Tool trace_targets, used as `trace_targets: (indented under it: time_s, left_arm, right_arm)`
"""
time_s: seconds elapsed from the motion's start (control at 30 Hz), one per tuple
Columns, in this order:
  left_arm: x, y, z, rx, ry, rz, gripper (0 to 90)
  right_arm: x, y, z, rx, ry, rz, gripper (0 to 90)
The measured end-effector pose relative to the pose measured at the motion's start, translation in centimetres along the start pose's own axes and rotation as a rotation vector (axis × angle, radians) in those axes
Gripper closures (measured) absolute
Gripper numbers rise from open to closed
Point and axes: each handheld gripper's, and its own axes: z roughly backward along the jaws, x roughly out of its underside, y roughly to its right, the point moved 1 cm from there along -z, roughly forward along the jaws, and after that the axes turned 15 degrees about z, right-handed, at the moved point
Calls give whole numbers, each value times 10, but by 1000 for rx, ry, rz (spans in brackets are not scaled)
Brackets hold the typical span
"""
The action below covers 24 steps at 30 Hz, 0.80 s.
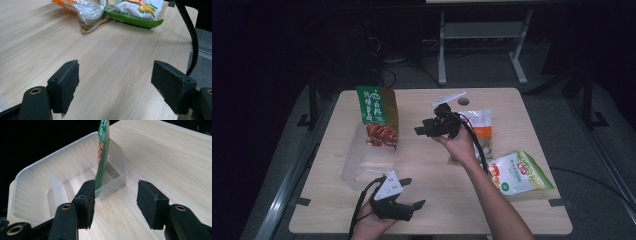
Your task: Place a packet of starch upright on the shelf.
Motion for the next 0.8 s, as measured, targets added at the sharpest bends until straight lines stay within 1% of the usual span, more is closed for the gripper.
trace_targets:
  time_s: [0.1, 0.27, 0.4, 0.47, 0.5, 0.53, 0.67, 0.77, 0.8]
  left_arm:
    - [0, 0, 0, -3, -4, -5, 219]
    - [0, 0, 0, -4, -11, -10, 219]
    - [0, -1, -1, -6, -7, 1, 219]
    - [0, -1, 0, -9, -14, -5, 219]
    - [0, -1, 0, -9, -10, -1, 219]
    - [1, -1, 0, -10, -8, 5, 219]
    - [2, 0, 1, -12, -3, 8, 219]
    - [2, 0, 1, -12, 2, 10, 219]
    - [2, 0, 1, -12, 2, 10, 219]
  right_arm:
    - [6, 1, 8, 9, -7, -8, 475]
    - [12, 3, 15, 18, -12, -13, 470]
    - [21, 6, 24, 30, -25, -28, 462]
    - [23, 6, 25, 33, -26, -30, 460]
    - [24, 7, 27, 35, -29, -33, 456]
    - [28, 8, 32, 42, -31, -38, 455]
    - [35, 10, 42, 58, -39, -52, 447]
    - [38, 11, 49, 70, -51, -52, 440]
    - [38, 11, 49, 70, -51, -52, 440]
